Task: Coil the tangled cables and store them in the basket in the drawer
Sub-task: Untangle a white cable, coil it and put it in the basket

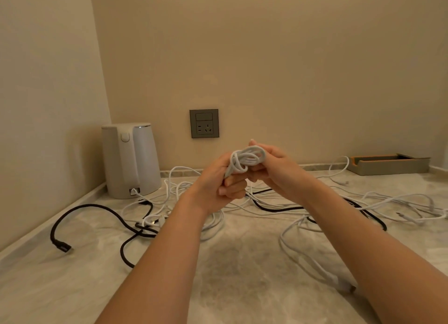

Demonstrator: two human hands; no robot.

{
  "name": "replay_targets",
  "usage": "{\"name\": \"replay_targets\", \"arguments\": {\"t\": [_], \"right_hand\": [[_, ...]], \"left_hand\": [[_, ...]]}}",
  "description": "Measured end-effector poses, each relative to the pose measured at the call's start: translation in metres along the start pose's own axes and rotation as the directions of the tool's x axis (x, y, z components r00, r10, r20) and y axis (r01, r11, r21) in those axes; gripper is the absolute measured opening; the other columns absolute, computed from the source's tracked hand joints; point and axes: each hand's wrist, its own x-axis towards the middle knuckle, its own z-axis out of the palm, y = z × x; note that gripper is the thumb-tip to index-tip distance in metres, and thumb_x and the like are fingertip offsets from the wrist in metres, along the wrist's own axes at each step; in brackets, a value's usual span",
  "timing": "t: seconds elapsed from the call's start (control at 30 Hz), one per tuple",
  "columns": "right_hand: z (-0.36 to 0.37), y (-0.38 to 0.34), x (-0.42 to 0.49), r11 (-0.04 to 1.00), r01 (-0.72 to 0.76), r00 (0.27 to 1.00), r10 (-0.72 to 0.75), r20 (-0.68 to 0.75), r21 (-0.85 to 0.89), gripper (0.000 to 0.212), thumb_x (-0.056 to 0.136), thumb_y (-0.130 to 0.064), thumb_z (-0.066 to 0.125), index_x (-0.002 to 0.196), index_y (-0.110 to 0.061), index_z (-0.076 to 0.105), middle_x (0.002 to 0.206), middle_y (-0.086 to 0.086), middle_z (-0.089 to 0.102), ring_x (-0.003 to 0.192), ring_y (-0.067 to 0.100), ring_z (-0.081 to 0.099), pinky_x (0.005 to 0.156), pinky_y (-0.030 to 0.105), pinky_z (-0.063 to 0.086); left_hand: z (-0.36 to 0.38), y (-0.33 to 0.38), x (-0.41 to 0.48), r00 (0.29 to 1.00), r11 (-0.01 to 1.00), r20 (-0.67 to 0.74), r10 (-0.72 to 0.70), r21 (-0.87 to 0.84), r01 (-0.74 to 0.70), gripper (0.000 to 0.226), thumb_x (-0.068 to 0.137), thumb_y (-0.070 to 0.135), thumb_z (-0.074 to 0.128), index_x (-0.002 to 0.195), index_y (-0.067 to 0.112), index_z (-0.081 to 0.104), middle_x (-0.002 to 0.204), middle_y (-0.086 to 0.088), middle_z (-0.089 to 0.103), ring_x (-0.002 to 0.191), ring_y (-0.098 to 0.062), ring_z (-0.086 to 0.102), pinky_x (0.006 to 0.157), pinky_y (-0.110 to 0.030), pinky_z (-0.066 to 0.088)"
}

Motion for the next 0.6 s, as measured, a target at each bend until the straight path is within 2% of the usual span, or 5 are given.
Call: {"name": "replay_targets", "arguments": {"t": [0.13, 0.2, 0.33, 0.47, 0.6], "right_hand": [[0.004, -0.011, -0.004, 0.973, 0.072, 0.997, -0.077, -0.011, -0.221, 0.03, 0.103, -0.013, 0.029, 0.091, -0.009, 0.056, 0.077, 0.007, 0.039, 0.061, 0.006, 0.036, 0.057, 0.017, 0.034], [0.007, -0.014, -0.006, 0.962, 0.115, 0.993, -0.11, 0.032, -0.248, 0.031, 0.103, -0.013, 0.029, 0.091, -0.018, 0.057, 0.077, 0.005, 0.042, 0.065, 0.009, 0.037, 0.058, 0.02, 0.034], [0.004, -0.018, -0.007, 0.878, 0.209, 0.978, -0.177, 0.113, -0.43, 0.033, 0.103, -0.008, 0.029, 0.084, -0.028, 0.048, 0.064, -0.029, 0.054, 0.063, -0.006, 0.047, 0.063, 0.01, 0.036], [-0.001, -0.02, -0.008, 0.785, 0.261, 0.964, -0.237, 0.118, -0.561, 0.038, 0.101, -0.008, 0.033, 0.079, -0.037, 0.045, 0.072, -0.023, 0.05, 0.069, -0.009, 0.047, 0.068, 0.008, 0.035], [-0.001, -0.022, -0.01, 0.726, 0.249, 0.967, -0.22, 0.126, -0.641, 0.038, 0.1, -0.007, 0.035, 0.081, -0.04, 0.04, 0.075, -0.021, 0.045, 0.072, -0.012, 0.046, 0.068, 0.006, 0.033]], "left_hand": [[0.002, 0.0, 0.0, 1.0, 0.983, 0.006, -0.017, -0.185, 0.018, 0.043, 0.081, 0.029, 0.038, 0.041, 0.016, 0.049, 0.03, 0.008, 0.03, 0.02, -0.001, 0.026, 0.032, -0.014, 0.013], [0.0, 0.001, -0.001, 1.0, 0.969, -0.018, -0.016, -0.245, 0.011, 0.04, 0.08, 0.026, 0.04, 0.042, 0.015, 0.045, 0.029, 0.008, 0.03, 0.019, -0.002, 0.027, 0.03, -0.013, 0.014], [0.001, 0.001, 0.0, 0.998, 0.96, -0.041, -0.054, -0.276, 0.04, 0.038, 0.08, 0.024, 0.04, 0.044, 0.013, 0.043, 0.03, 0.007, 0.03, 0.018, -0.003, 0.028, 0.028, -0.013, 0.015], [0.001, -0.002, 0.001, 0.997, 0.956, -0.041, -0.061, -0.288, 0.047, 0.035, 0.078, 0.022, 0.044, 0.044, 0.013, 0.045, 0.031, 0.007, 0.031, 0.019, -0.003, 0.029, 0.028, -0.013, 0.018], [-0.001, 0.002, -0.001, 0.993, 0.947, 0.115, -0.04, -0.312, 0.074, 0.034, 0.057, 0.012, 0.087, 0.049, 0.009, 0.054, 0.035, 0.005, 0.04, 0.025, -0.003, 0.021, 0.029, -0.014, 0.025]]}}
